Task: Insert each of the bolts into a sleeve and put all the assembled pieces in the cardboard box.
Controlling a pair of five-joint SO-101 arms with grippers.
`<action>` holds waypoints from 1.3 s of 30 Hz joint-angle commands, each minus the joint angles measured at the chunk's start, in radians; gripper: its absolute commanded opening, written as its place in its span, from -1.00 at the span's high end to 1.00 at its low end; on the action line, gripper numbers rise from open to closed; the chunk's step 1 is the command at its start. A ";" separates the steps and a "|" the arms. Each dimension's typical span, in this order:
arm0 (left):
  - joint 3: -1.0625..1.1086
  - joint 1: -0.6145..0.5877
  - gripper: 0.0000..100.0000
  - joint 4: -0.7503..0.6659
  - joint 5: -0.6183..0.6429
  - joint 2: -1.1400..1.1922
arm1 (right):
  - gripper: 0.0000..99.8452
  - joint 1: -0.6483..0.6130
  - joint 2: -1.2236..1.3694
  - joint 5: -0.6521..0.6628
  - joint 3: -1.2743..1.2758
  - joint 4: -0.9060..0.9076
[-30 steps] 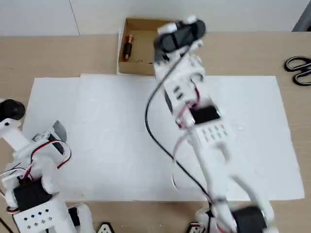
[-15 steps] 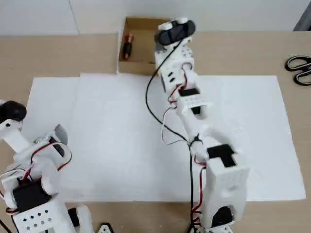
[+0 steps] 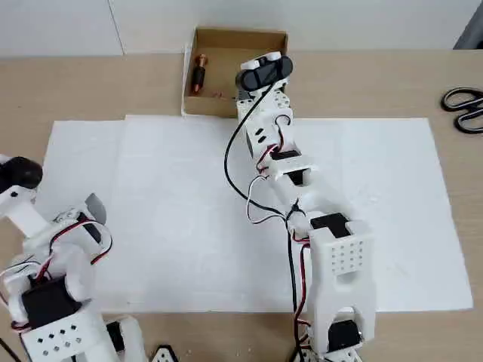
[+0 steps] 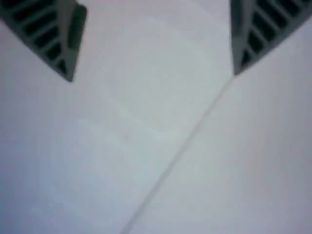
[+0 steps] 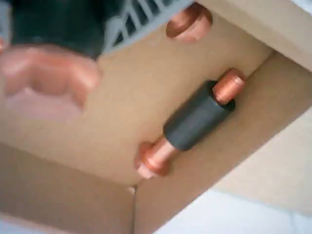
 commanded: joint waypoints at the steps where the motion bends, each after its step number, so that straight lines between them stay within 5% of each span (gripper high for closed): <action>1: -0.044 0.000 0.60 0.003 -0.006 -0.015 | 0.98 -0.007 -0.001 0.011 -0.071 -0.036; 12: -0.044 0.002 0.60 0.002 -0.006 -0.015 | 0.65 -0.007 0.008 0.012 -0.068 0.002; 27: -0.044 0.003 0.60 0.003 -0.006 -0.015 | 0.65 0.016 -0.096 0.012 -0.046 0.008; 39: -0.053 0.005 0.60 -0.003 -0.026 -0.015 | 0.65 0.074 -0.547 0.011 0.169 0.165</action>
